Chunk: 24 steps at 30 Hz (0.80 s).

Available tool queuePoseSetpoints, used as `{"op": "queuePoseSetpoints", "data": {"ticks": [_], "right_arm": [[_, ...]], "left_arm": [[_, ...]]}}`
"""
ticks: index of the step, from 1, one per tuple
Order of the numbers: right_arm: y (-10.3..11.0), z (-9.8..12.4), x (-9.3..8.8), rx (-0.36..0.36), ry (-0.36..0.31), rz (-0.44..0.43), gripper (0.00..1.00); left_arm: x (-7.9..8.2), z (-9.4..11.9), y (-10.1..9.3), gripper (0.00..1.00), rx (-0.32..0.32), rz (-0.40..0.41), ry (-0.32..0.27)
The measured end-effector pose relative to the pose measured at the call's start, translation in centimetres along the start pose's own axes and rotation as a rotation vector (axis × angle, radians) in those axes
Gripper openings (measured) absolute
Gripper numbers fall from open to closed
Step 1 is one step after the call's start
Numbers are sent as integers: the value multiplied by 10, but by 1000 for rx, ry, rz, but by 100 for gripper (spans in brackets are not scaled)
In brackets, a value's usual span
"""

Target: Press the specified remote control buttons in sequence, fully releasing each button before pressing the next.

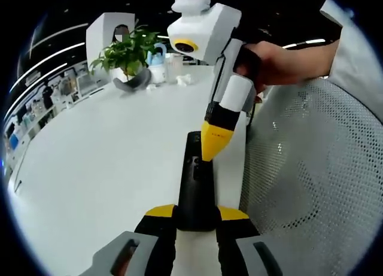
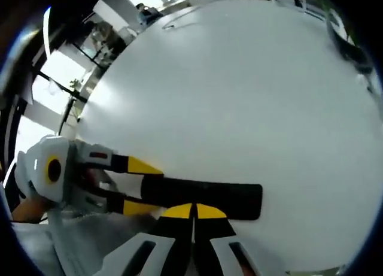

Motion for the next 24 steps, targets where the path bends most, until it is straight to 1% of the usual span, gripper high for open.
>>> {"op": "queuePoseSetpoints", "data": {"ticks": [3,8,12,17,22,24], "right_arm": [[1,-1,-1,10,12,-4,0],[2,-1,-1,-13,12,20,0],[1,-2,-1,-18,13,37,0],[1,-3,-2,-20,16,37,0],[4,-4,-3,-59,11,78,0],[3,-4,-3,-65,6,85,0]], "left_arm": [[0,0,0,24,1,1,-1],[0,0,0,24,1,2,-2],[0,0,0,24,0,4,-3],[0,0,0,24,-1,4,-2],[0,0,0,25,-1,3,-3],[0,0,0,25,1,2,-2]]}}
Point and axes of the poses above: the point that each gripper's makers call its tool centre point, and the gripper's own axes: z roughly backward along the fingers, y roughly to its left, x roughly out of its top, the point moved 4 cm from there along z, roughly backward along the fingers, and after that the axes turned 12 degrees about y, right-handed, at the moved point
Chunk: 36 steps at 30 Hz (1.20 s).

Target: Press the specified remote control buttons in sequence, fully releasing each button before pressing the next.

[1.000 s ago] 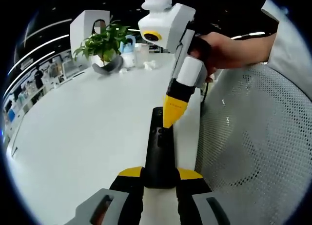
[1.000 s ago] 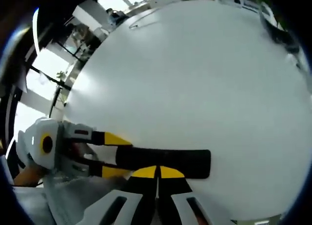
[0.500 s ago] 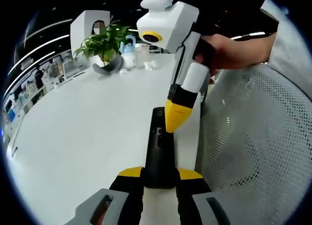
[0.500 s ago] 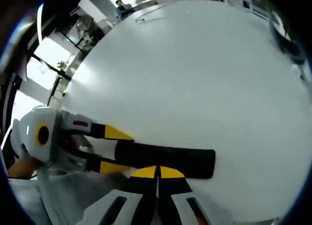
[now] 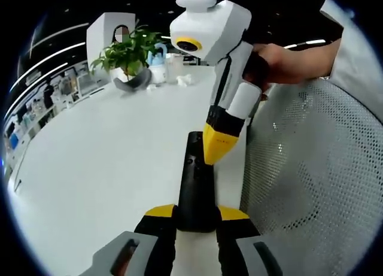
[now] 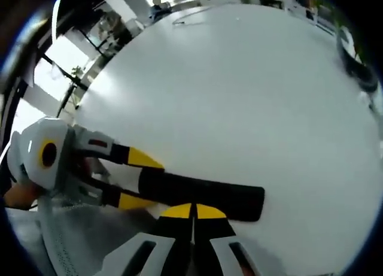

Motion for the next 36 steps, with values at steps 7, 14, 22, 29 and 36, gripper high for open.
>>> {"op": "queuePoseSetpoints", "data": {"ticks": [7,14,22,29,36], "right_arm": [[-2,2,1,59,-10,-64,0],[1,4,3,100,-21,-83,0],[8,6,10,123,-70,-42,0],[6,3,10,125,-64,-50,0],[6,2,12,133,-67,-47,0]], "left_arm": [[0,0,0,25,5,-5,-2],[0,0,0,25,4,-8,-6],[0,0,0,24,2,-11,-3],[1,-1,-2,24,-6,-20,-3],[2,-1,-2,24,-6,-16,-8]]}}
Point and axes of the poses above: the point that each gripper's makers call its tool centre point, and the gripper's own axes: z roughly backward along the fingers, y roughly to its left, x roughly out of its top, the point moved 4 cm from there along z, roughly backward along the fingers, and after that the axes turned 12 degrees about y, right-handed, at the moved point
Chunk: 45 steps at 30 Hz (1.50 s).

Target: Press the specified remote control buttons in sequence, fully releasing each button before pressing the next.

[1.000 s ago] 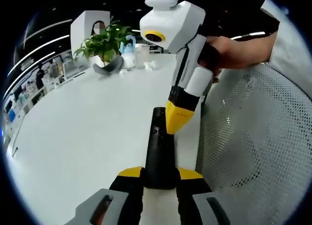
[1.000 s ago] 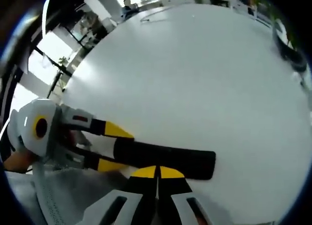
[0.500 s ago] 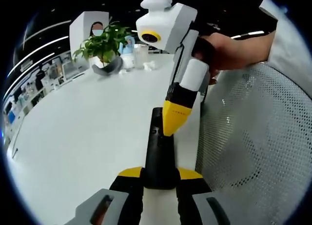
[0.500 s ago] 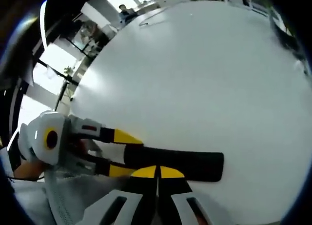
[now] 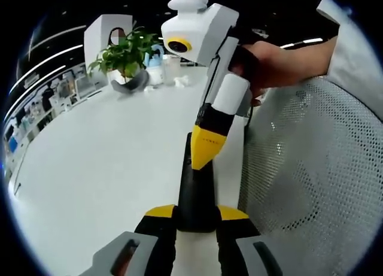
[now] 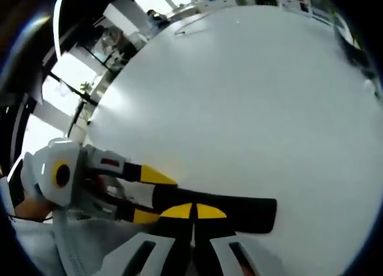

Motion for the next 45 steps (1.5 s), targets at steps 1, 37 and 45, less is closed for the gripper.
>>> {"op": "queuePoseSetpoints", "data": {"ticks": [1,37,45], "right_arm": [[0,0,0,2,1,-1,0],[0,-2,-5,-86,-107,-5,0],[-1,-2,-4,-58,-131,-59,0]], "left_arm": [[0,0,0,25,1,0,0],[1,-1,0,25,18,22,-42],[1,-1,0,25,26,35,-50]]}}
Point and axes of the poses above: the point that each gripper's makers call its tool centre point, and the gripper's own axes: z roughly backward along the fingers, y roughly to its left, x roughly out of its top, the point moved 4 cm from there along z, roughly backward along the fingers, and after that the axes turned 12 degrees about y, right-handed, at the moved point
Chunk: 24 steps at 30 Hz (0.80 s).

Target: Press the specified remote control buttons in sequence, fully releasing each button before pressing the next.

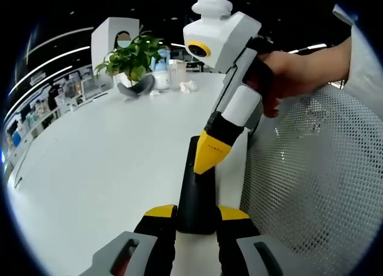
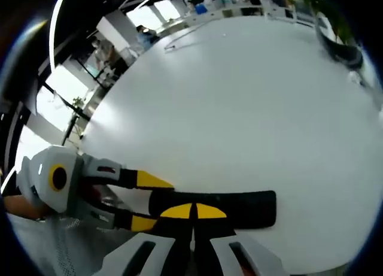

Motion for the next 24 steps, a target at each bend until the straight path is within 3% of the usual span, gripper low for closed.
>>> {"op": "queuePoseSetpoints", "data": {"ticks": [11,24], "right_arm": [[-1,0,-1,0,-28,-25,0],[4,-1,1,6,1,3,0]], "left_arm": [[2,-3,0,25,5,7,-1],[0,-1,0,25,-9,-20,26]]}}
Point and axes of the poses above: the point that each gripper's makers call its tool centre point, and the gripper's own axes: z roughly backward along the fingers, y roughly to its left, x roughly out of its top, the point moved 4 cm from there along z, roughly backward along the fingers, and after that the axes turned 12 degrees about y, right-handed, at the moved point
